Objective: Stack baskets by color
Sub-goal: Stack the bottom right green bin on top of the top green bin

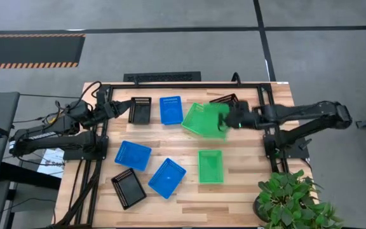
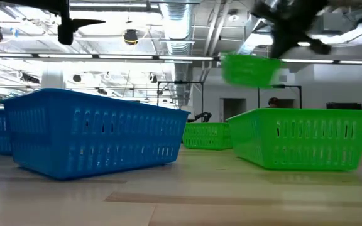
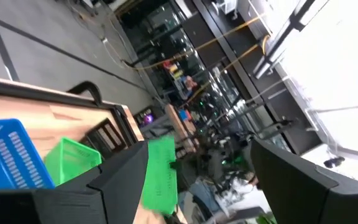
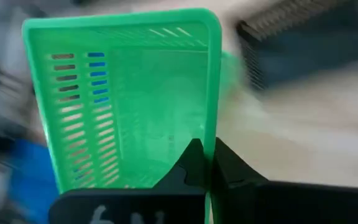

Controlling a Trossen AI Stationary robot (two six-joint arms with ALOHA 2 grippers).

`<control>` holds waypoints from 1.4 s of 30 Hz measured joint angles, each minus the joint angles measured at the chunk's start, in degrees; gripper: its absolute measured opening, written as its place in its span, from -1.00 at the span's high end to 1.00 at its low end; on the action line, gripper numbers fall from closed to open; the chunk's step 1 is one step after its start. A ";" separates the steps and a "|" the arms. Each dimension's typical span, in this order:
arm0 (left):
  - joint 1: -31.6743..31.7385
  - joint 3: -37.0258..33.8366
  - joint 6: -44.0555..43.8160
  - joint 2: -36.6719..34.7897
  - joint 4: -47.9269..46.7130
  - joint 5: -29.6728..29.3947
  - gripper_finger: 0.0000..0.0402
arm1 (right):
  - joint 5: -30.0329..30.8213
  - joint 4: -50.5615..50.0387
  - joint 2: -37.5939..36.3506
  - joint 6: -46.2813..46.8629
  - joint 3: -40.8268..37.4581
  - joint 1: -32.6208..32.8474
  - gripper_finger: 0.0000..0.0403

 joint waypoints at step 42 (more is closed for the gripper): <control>0.04 0.00 -1.13 0.02 -0.87 -6.02 -0.36 | -10.48 13.72 22.51 21.98 -2.10 -9.71 0.77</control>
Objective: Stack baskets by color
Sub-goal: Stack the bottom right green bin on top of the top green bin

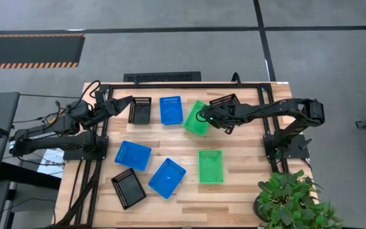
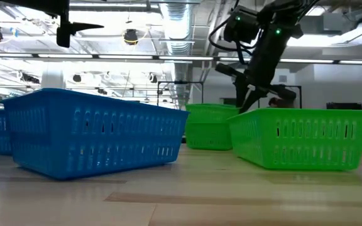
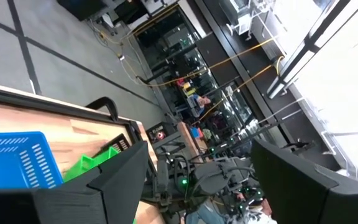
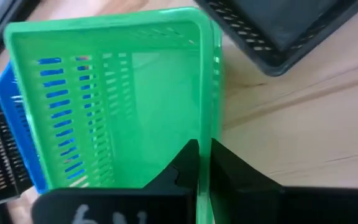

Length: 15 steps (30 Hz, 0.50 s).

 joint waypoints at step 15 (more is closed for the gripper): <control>0.00 0.00 0.09 0.00 0.02 -0.59 -0.36 | -4.26 -0.35 0.00 -5.77 0.00 -2.55 0.56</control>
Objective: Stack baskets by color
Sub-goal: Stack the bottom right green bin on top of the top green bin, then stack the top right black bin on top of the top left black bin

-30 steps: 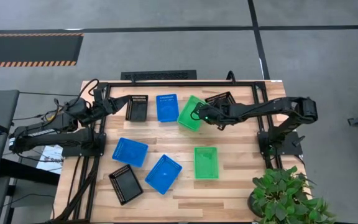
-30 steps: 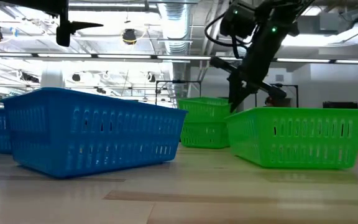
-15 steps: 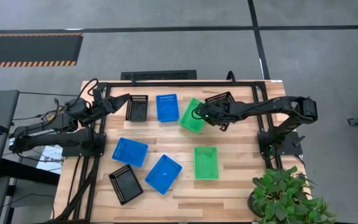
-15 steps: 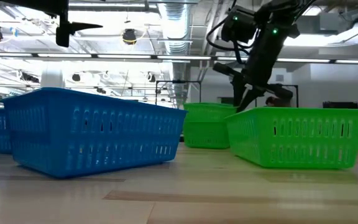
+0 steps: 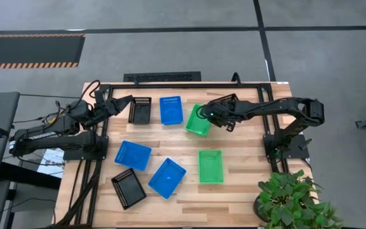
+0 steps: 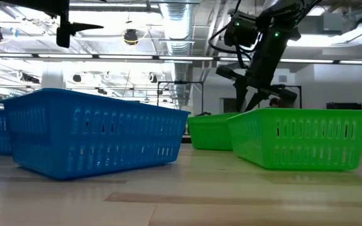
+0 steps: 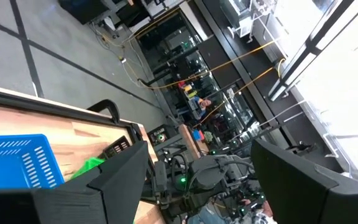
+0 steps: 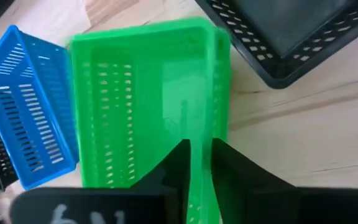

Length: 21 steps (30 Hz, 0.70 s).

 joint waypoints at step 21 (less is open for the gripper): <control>0.00 0.00 1.09 -0.02 -0.48 -1.68 -0.36 | 0.49 -8.52 -6.69 -23.68 0.02 -3.64 0.11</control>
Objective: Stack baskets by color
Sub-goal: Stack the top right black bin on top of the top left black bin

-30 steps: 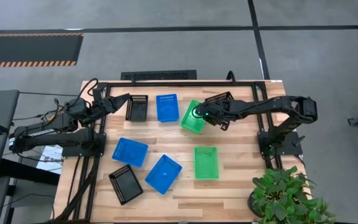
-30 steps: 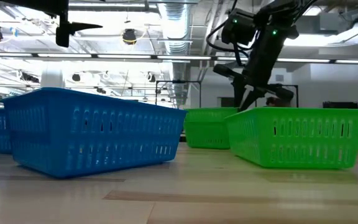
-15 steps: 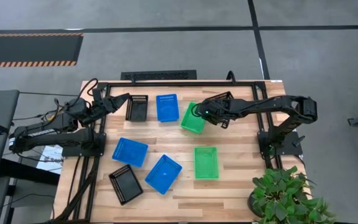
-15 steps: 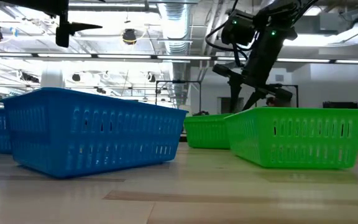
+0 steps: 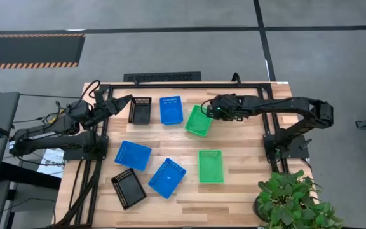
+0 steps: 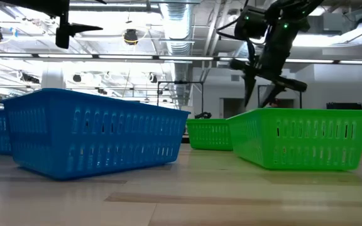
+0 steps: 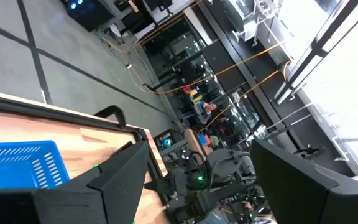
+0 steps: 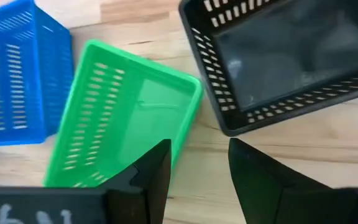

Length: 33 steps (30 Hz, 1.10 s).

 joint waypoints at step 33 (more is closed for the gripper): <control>-0.02 0.00 -0.24 0.00 -0.08 3.37 -0.36 | 6.02 -21.53 0.07 25.35 -0.51 -10.40 -0.01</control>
